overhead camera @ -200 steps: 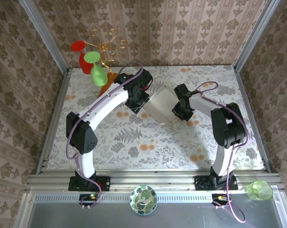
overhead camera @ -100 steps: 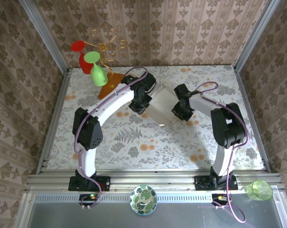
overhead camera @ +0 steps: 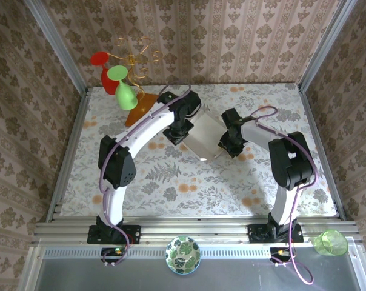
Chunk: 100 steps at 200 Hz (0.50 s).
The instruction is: Fold the paper box
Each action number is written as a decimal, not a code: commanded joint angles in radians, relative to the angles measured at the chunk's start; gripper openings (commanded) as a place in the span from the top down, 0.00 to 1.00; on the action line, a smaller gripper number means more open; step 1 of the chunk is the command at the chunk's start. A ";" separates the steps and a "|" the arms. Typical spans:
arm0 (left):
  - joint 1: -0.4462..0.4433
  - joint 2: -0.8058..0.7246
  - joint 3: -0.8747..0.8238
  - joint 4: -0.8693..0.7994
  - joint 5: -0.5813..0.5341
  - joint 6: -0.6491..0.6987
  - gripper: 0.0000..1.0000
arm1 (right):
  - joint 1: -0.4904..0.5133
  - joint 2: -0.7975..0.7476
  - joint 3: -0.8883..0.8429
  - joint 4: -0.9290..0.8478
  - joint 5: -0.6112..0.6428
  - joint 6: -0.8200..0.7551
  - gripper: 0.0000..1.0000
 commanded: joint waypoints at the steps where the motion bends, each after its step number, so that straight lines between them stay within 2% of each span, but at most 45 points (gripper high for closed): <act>1: 0.007 0.027 0.071 -0.091 -0.100 0.134 1.00 | 0.006 -0.110 -0.003 -0.049 -0.052 0.051 0.48; 22: 0.005 0.011 0.081 -0.093 -0.171 0.235 1.00 | 0.006 -0.183 -0.002 -0.053 -0.080 0.082 0.43; 63: 0.014 0.011 0.128 -0.092 -0.245 0.483 1.00 | 0.007 -0.284 0.027 -0.052 -0.140 0.147 0.41; 100: 0.024 0.064 0.258 -0.117 -0.272 0.822 1.00 | -0.021 -0.308 0.089 -0.036 -0.142 0.103 0.45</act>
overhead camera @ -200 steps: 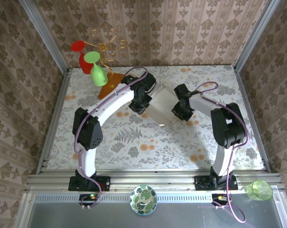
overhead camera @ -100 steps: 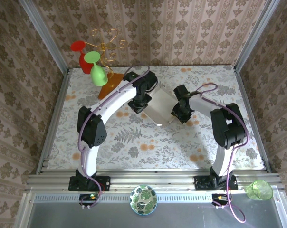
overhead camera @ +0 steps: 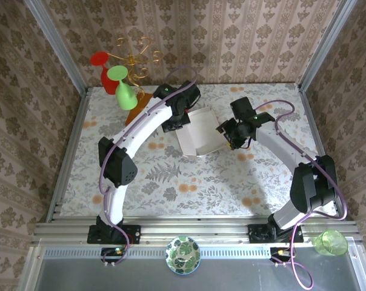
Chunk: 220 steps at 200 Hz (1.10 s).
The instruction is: Fold the paper box
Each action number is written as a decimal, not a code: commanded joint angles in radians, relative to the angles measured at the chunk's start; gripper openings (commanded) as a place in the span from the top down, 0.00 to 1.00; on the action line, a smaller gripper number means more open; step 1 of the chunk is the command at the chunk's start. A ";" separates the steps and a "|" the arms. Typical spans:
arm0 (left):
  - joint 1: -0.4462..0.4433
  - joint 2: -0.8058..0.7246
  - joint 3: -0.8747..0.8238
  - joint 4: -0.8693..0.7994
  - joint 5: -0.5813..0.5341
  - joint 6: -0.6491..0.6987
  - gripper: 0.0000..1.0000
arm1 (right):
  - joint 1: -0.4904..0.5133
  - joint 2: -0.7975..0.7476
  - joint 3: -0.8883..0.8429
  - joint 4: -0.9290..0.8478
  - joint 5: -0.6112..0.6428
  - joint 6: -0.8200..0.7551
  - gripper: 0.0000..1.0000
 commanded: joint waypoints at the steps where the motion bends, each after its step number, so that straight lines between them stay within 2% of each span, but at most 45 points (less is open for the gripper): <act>1: 0.011 0.043 0.088 -0.056 -0.075 0.302 1.00 | -0.020 -0.021 0.066 -0.013 -0.020 -0.018 0.45; 21: 0.009 0.053 0.132 -0.053 -0.132 0.498 1.00 | -0.051 0.001 0.094 0.034 -0.057 -0.118 0.47; 48: 0.011 0.035 0.122 0.027 -0.165 0.767 1.00 | -0.096 0.031 0.101 0.087 -0.148 -0.215 0.55; 85: 0.041 0.044 0.148 0.072 -0.070 0.967 1.00 | -0.138 0.045 0.099 0.103 -0.221 -0.225 0.58; 116: 0.046 0.048 0.151 0.085 0.044 1.074 1.00 | -0.149 0.066 0.104 0.113 -0.252 -0.283 0.59; 144: 0.047 0.048 0.154 0.086 0.086 1.139 1.00 | -0.163 0.101 0.117 0.113 -0.285 -0.387 0.61; 178: 0.025 0.049 0.151 0.096 0.028 1.196 1.00 | -0.166 0.130 0.149 0.054 -0.266 -0.490 0.61; 220: -0.039 0.016 0.053 0.225 -0.110 1.374 1.00 | -0.159 0.106 0.136 0.035 -0.177 -0.440 0.60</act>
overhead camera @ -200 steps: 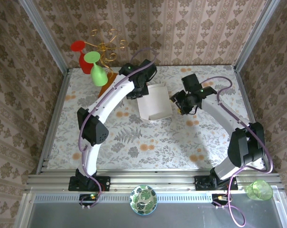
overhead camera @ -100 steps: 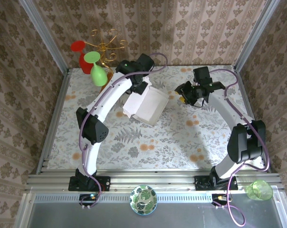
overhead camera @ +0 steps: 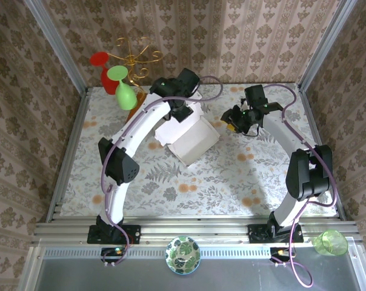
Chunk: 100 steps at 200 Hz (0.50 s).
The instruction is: Fold the paper box
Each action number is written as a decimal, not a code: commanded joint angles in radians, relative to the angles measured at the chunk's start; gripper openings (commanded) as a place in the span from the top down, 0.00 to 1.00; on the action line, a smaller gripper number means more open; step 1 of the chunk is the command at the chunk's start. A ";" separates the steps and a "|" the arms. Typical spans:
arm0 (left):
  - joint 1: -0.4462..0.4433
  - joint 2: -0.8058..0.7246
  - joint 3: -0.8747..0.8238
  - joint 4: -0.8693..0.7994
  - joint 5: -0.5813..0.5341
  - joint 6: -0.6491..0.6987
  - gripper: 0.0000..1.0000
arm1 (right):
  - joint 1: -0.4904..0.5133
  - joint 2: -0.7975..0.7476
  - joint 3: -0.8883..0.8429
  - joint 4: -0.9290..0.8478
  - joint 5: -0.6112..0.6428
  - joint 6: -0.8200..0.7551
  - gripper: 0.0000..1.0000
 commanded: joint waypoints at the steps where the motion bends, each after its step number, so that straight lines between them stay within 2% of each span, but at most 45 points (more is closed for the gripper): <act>1: -0.039 -0.019 -0.063 0.098 -0.091 0.160 1.00 | 0.003 -0.021 0.020 -0.043 0.062 -0.002 0.60; 19: -0.069 -0.061 -0.162 0.210 -0.135 0.297 1.00 | 0.012 -0.061 -0.009 0.003 0.105 0.024 0.60; 43: -0.077 -0.120 -0.262 0.322 -0.105 0.428 1.00 | 0.016 -0.098 -0.041 0.122 0.071 -0.039 0.61; 64: -0.069 -0.139 -0.288 0.341 -0.049 0.486 1.00 | 0.027 -0.135 -0.109 0.247 0.057 -0.266 0.61; 82: -0.066 -0.135 -0.287 0.332 -0.027 0.507 1.00 | 0.029 -0.189 -0.246 0.388 0.049 -0.502 0.59; 100: -0.064 -0.134 -0.290 0.325 -0.011 0.509 1.00 | 0.027 -0.242 -0.399 0.597 0.003 -0.648 0.56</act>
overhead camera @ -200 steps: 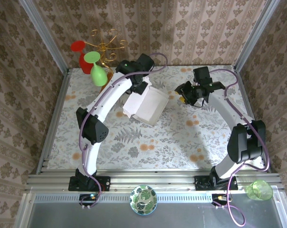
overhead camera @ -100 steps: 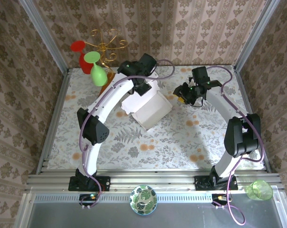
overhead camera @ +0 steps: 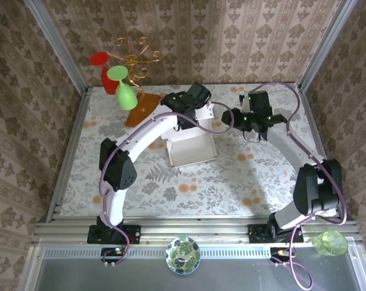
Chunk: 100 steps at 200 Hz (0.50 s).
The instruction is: Fold the paper box
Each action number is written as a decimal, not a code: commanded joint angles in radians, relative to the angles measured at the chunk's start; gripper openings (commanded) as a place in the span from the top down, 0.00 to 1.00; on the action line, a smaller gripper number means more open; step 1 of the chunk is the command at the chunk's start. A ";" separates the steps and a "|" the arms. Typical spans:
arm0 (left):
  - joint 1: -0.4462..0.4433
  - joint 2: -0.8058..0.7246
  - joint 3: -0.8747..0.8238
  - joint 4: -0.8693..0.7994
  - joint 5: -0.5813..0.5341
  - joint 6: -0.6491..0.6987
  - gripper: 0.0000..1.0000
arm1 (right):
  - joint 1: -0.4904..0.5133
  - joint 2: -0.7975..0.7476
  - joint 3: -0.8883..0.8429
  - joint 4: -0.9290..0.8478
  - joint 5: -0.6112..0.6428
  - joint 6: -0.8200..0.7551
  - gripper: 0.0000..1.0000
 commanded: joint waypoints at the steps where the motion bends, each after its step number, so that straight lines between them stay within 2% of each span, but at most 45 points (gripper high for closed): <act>1: 0.007 -0.047 -0.003 0.022 0.043 0.068 1.00 | 0.005 -0.057 -0.156 0.281 -0.051 -0.307 0.56; 9: 0.007 -0.051 -0.011 0.023 0.055 0.072 1.00 | 0.006 -0.067 -0.210 0.381 -0.078 -0.352 0.54; 23: 0.010 -0.060 -0.026 0.031 0.073 0.084 1.00 | 0.020 -0.058 -0.239 0.449 -0.093 -0.440 0.51; 64: 0.020 -0.070 -0.049 0.036 0.108 0.093 1.00 | 0.077 0.050 -0.135 0.383 -0.028 -0.581 0.50; 100: 0.022 -0.070 -0.056 0.041 0.117 0.083 1.00 | 0.111 0.094 -0.088 0.366 0.038 -0.617 0.52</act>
